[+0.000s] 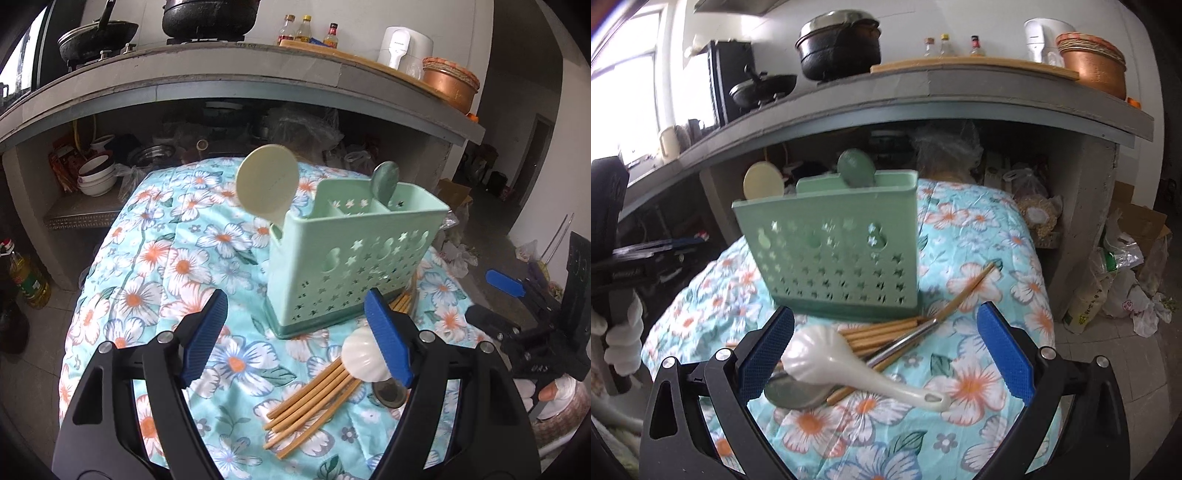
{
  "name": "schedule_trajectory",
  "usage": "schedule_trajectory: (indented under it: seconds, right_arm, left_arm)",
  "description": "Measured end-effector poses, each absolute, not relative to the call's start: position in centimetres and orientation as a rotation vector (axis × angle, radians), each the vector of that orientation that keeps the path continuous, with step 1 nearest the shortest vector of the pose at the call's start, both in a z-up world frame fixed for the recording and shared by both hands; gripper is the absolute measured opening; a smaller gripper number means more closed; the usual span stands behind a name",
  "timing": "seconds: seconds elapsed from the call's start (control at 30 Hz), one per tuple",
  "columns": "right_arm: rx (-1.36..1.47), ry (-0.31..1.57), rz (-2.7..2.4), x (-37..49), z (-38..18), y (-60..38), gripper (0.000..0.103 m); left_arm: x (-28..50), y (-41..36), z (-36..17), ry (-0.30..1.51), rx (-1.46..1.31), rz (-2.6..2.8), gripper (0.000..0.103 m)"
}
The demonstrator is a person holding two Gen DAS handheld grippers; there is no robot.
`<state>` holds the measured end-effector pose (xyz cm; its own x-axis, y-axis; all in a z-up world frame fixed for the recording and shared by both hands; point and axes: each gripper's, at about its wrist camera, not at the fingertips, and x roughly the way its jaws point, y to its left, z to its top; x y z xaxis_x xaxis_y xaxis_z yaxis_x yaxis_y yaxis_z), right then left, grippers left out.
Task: Organize utensils
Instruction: 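Open both tools and withdraw them from the green holder, then move the right tool to the white ladle handle and close on it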
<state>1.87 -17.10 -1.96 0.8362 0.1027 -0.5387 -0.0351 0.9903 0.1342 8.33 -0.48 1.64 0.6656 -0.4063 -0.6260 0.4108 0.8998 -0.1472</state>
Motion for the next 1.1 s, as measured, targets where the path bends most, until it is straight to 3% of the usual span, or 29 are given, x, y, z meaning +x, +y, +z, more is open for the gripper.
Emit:
schedule_trajectory:
  seconds: [0.2, 0.43, 0.73, 1.1]
  right_arm:
    - [0.084, 0.653, 0.110, 1.6, -3.5, -16.0, 0.090]
    - [0.025, 0.699, 0.119, 1.7, -4.3, -15.3, 0.072]
    - [-0.251, 0.743, 0.164, 1.6, -5.5, -12.8, 0.049]
    - [-0.609, 0.808, 0.116, 2.6, -9.5, -9.6, 0.035]
  left_arm:
    - [8.8, 0.5, -0.2, 0.755, 0.010, -0.425, 0.073]
    - [8.6, 1.0, -1.6, 0.783, 0.033, -0.409, 0.073]
    - [8.0, 1.7, -1.9, 0.786, 0.008, -0.387, 0.073]
    - [8.0, 2.4, -2.4, 0.795, -0.017, -0.385, 0.073]
